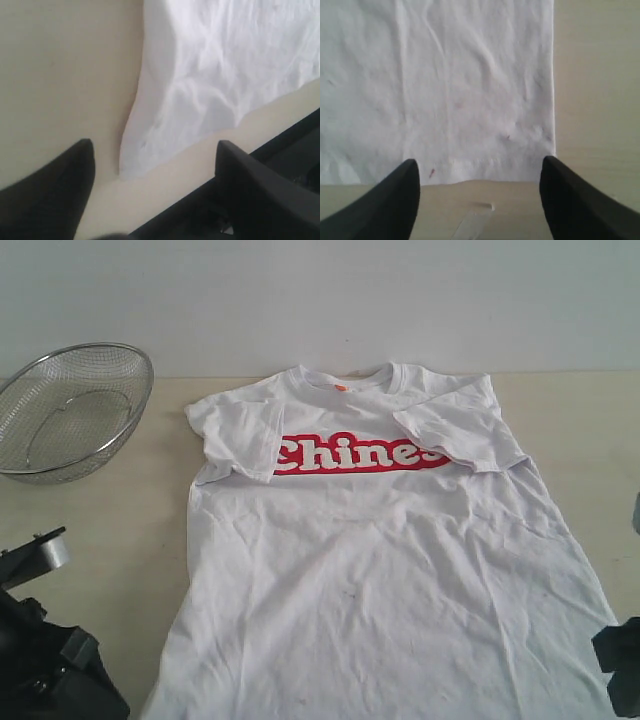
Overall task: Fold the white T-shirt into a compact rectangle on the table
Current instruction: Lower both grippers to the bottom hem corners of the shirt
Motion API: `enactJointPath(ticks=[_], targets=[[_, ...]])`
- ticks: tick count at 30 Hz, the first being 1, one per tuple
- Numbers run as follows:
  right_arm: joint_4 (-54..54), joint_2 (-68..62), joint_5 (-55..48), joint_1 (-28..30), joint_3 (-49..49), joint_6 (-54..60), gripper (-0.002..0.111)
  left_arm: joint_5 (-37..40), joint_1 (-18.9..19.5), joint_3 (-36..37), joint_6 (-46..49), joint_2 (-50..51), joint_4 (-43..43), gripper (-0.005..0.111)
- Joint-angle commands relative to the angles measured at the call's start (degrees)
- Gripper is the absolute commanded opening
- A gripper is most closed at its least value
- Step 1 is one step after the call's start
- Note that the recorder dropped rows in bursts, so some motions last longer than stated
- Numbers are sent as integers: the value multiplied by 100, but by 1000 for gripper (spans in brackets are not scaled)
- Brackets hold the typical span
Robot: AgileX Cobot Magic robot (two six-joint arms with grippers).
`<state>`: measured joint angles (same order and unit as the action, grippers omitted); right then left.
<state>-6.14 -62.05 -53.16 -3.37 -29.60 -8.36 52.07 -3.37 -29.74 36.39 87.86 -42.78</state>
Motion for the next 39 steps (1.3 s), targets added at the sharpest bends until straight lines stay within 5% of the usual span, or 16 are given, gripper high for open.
enactJointPath(ticks=[1,10,18,39], targets=[[69,-404,-21,2,29,-131,61,-201,-75,-47,-220,117,360,64],[313,-1014,-7,249,29,-159,61,-410,-638,-75,-422,980,612,64],[-141,-1319,32,958,29,492,61,-364,-651,-99,-422,1130,612,64],[-243,-2467,418,969,181,639,61,235,-651,-247,-167,1119,278,61]])
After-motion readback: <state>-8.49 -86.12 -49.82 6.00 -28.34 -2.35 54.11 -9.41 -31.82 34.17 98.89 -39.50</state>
